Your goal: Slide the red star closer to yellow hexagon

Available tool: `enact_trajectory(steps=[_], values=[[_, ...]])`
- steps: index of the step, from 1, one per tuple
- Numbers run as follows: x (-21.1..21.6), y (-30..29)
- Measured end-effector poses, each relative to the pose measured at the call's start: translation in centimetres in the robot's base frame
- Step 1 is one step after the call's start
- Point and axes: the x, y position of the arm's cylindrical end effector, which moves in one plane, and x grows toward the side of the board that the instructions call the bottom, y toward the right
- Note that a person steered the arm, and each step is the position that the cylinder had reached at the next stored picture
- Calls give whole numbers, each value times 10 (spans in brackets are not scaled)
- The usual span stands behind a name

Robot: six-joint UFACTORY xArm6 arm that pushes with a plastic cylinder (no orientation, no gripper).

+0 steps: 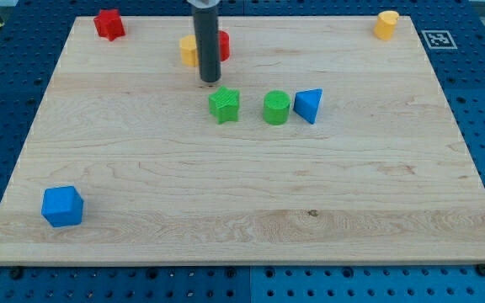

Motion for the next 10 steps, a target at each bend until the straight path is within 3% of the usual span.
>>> enact_trajectory(steps=[4,8,10], values=[[-24,-3],[-31,-52],[-55,-162]])
